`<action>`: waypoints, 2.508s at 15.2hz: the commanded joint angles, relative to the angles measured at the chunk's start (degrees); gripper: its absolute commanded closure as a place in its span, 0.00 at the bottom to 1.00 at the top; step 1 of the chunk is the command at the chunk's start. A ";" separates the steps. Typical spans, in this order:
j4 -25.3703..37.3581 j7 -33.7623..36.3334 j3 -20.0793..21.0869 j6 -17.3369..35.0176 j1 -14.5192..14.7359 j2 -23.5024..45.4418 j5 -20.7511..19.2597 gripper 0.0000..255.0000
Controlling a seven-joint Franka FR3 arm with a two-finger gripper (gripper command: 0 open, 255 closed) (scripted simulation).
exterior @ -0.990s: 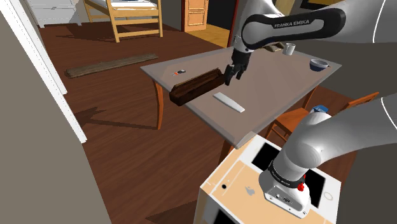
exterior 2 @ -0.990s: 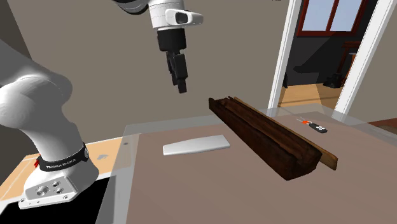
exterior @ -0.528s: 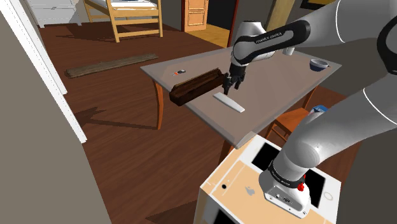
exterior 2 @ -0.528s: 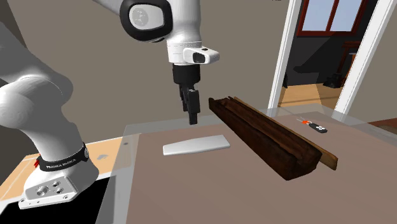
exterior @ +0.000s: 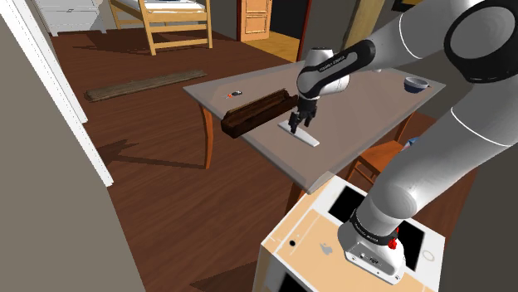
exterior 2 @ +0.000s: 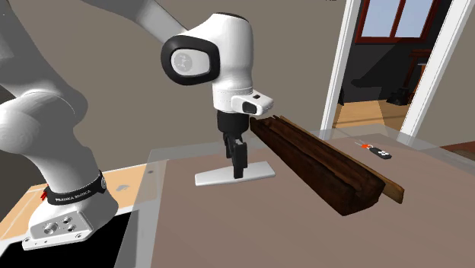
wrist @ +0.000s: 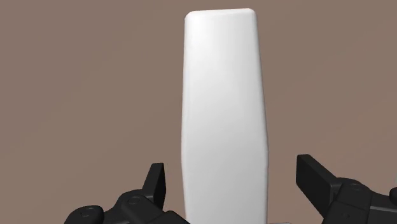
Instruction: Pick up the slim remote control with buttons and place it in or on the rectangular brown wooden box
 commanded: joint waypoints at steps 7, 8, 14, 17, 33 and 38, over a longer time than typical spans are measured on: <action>-1.49 -0.77 -0.43 3.97 0.15 2.54 0.79 0.00; -1.49 -0.77 -0.43 3.97 0.15 2.54 0.79 0.00; -1.48 -0.76 -0.43 3.95 0.15 2.54 0.79 1.00; -1.47 -0.76 -0.42 3.95 0.15 2.55 0.80 1.00; 2.73 0.77 0.60 -6.47 -0.29 -3.86 -0.95 1.00; 5.02 1.13 1.04 -10.69 -0.36 -5.85 -1.26 1.00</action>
